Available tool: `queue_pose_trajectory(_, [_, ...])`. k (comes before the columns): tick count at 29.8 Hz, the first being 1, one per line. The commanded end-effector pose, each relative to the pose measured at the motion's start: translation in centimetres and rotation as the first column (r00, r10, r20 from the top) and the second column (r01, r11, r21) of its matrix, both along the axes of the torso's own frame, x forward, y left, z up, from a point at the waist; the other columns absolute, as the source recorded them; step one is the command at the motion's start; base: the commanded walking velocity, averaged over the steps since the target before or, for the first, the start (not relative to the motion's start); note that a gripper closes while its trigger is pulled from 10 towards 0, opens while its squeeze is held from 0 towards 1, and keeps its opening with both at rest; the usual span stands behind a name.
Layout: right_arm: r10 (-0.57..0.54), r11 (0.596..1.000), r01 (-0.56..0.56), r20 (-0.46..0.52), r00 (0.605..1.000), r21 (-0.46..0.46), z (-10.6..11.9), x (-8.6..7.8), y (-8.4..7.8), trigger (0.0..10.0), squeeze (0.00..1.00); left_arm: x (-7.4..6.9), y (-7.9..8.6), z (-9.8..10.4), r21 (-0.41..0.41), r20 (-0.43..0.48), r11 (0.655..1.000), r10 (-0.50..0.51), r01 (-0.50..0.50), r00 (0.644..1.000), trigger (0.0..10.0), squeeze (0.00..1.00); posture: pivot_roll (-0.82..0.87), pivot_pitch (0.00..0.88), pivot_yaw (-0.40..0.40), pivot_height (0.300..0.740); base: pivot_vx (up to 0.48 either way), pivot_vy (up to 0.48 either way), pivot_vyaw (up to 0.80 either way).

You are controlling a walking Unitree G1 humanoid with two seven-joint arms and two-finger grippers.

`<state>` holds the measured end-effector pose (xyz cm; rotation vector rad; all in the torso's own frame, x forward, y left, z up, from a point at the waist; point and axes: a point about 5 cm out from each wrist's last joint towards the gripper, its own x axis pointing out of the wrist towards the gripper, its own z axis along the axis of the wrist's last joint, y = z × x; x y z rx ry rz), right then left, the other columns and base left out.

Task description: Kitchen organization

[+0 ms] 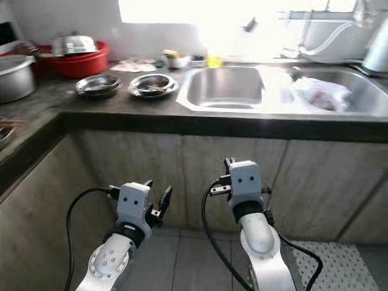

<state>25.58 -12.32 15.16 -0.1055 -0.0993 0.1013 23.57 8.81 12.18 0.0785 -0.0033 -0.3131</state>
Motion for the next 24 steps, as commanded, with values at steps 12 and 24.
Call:
queue_pose_trajectory(12, [0.009,1.000,-0.009,0.041,0.999,0.000,0.98,0.38,0.11,10.0,0.00,-0.38,-0.19,-0.25,0.031,0.000,0.999,-0.018,0.018,1.000,10.0,0.00,0.02,0.007,0.020,0.740,0.000,-0.427,0.00])
queue_pose_trajectory(24, [0.020,1.000,-0.021,0.067,0.998,0.016,1.59,0.59,0.13,10.0,0.00,-0.39,-0.26,-0.22,0.031,0.002,0.999,-0.015,0.015,1.000,10.0,0.00,0.02,0.008,0.022,0.740,0.000,-0.441,0.00])
